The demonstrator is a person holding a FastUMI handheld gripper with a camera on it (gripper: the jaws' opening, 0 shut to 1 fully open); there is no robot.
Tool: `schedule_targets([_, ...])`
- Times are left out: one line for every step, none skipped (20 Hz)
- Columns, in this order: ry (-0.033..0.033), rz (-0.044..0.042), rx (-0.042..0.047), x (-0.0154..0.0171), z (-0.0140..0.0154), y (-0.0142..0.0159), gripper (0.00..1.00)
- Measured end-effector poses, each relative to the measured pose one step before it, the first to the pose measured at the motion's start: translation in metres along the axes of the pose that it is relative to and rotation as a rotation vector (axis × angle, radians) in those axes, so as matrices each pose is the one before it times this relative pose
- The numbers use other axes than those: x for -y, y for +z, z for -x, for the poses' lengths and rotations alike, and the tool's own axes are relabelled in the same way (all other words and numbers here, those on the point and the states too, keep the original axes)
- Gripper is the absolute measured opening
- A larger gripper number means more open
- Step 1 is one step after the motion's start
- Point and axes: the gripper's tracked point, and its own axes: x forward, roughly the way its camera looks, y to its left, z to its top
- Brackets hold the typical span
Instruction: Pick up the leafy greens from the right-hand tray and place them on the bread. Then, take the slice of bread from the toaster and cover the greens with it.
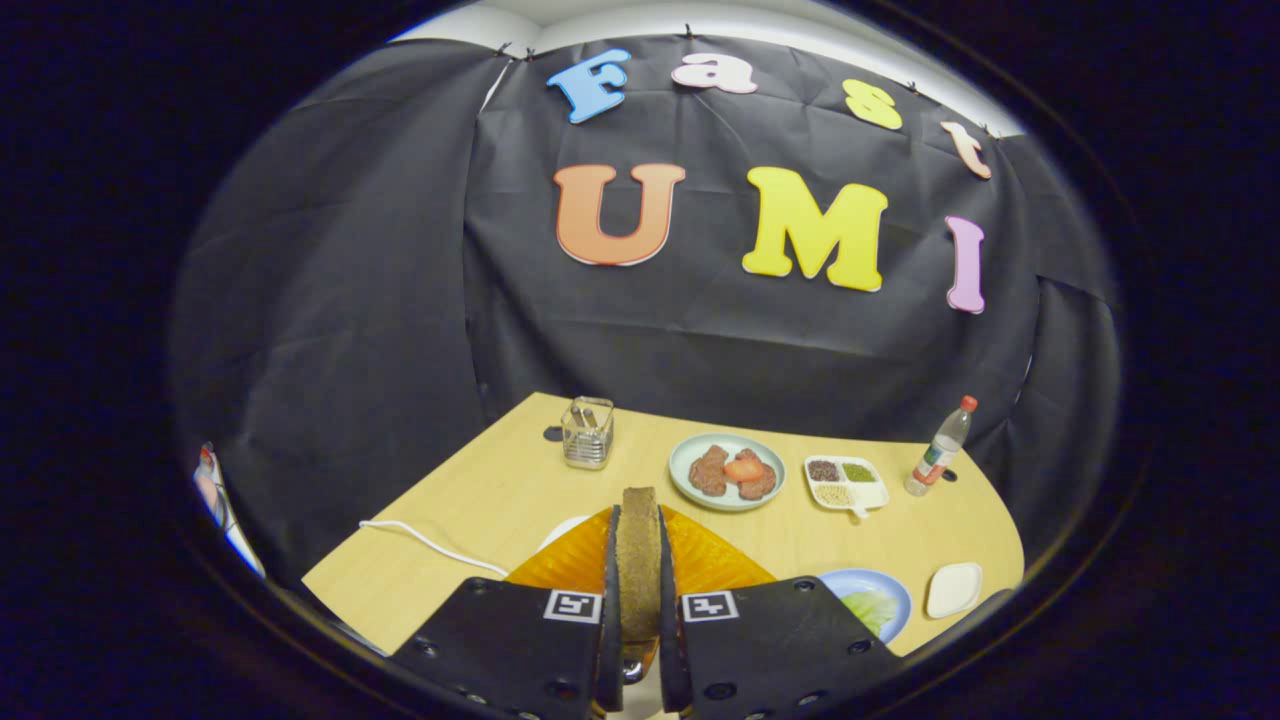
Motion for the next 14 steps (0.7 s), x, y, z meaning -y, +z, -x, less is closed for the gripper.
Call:
schedule_targets([-0.00021, -0.00253, 0.01716, 0.00240, 0.00574, 0.01029, 0.15])
schedule_targets([-0.00321, -0.00333, 0.01578, 0.00358, 0.00612, 0.00895, 0.15])
schedule_targets([-0.00780, -0.00777, 0.01501, 0.00557, 0.00552, 0.00873, 0.15])
schedule_targets([-0.00727, -0.00857, 0.01142, 0.00629, 0.00402, 0.00522, 0.14])
schedule_targets([-0.00579, -0.00773, 0.00788, 0.00685, 0.00344, 0.00427, 0.15])
schedule_targets([-0.00500, -0.00696, 0.00497, 0.00818, 0.00240, 0.00188, 0.15])
schedule_targets([-0.00888, -0.01049, 0.00295, 0.00900, 0.00174, -0.00070, 0.15])
schedule_targets([-0.01348, -0.01268, -0.00309, 0.01280, -0.00057, -0.00428, 0.15])
schedule_targets([-0.00590, -0.00831, -0.00868, 0.00952, -0.00071, -0.00533, 0.14])
schedule_targets([-0.00647, -0.01609, -0.01181, 0.01073, -0.00212, -0.00725, 0.15])
schedule_targets([-0.00921, -0.02160, -0.01217, 0.01238, -0.00168, -0.00876, 0.14])
schedule_targets([-0.01500, -0.01773, -0.01357, 0.01371, -0.00292, -0.00952, 0.14])
schedule_targets([-0.01444, -0.00653, -0.01050, 0.01234, -0.00289, -0.00803, 0.14])
schedule_targets([-0.01380, -0.00215, -0.00962, 0.01204, -0.00429, -0.00876, 0.14])
